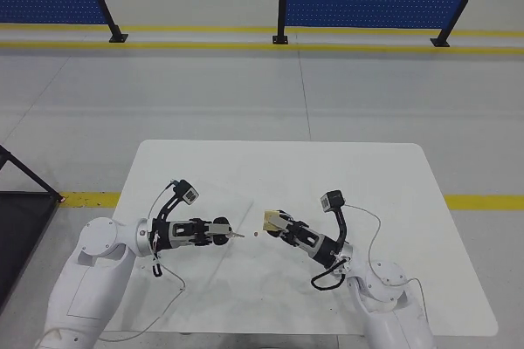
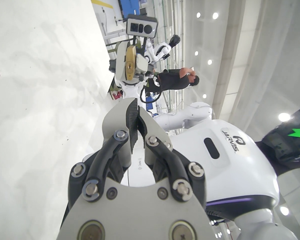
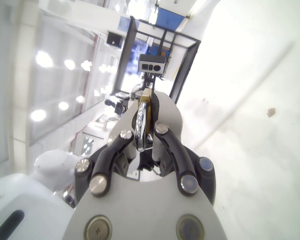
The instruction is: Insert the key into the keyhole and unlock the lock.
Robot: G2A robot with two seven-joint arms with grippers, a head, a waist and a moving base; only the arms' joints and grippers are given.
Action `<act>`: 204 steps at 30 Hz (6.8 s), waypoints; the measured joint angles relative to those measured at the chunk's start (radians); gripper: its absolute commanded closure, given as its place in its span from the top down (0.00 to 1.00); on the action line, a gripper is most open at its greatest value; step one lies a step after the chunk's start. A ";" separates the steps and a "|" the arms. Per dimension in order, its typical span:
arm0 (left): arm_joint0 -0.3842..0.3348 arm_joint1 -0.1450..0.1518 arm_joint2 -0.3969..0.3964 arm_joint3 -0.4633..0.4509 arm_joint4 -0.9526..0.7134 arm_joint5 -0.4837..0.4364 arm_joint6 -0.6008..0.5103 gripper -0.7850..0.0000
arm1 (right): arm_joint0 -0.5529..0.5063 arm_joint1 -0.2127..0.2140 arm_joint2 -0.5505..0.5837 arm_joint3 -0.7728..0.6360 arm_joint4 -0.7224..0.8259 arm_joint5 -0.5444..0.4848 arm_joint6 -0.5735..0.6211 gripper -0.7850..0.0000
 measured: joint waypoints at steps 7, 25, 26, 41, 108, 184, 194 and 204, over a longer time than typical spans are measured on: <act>0.008 0.000 0.014 0.012 -0.005 -0.077 0.041 0.00 | -0.019 0.007 -0.032 -0.003 0.029 -0.030 -0.034 0.00; 0.021 0.001 0.048 0.003 0.007 -0.171 0.129 0.00 | 0.007 0.032 -0.079 0.022 0.116 -0.070 0.002 0.00; 0.022 0.001 0.048 0.002 0.008 -0.172 0.132 0.00 | 0.009 0.033 -0.081 0.023 0.119 -0.072 0.003 0.00; 0.040 0.007 0.061 -0.022 0.008 -0.178 0.163 0.00 | 0.023 0.052 -0.106 0.037 0.102 -0.085 -0.042 0.00; 0.025 0.024 0.120 -0.016 0.027 -0.191 0.226 0.00 | 0.039 0.121 -0.165 0.036 0.110 -0.082 -0.175 0.00; 0.021 0.061 0.048 -0.073 0.539 -0.857 0.563 0.00 | 0.026 0.169 -0.158 -0.022 0.175 -0.030 -0.127 0.00; -0.016 0.081 0.070 -0.130 0.906 -0.853 0.801 0.00 | 0.026 0.169 -0.158 -0.022 0.175 -0.030 -0.127 0.00; -0.019 0.087 0.076 -0.123 0.960 -0.853 0.870 0.00 | 0.026 0.169 -0.158 -0.022 0.175 -0.030 -0.127 0.00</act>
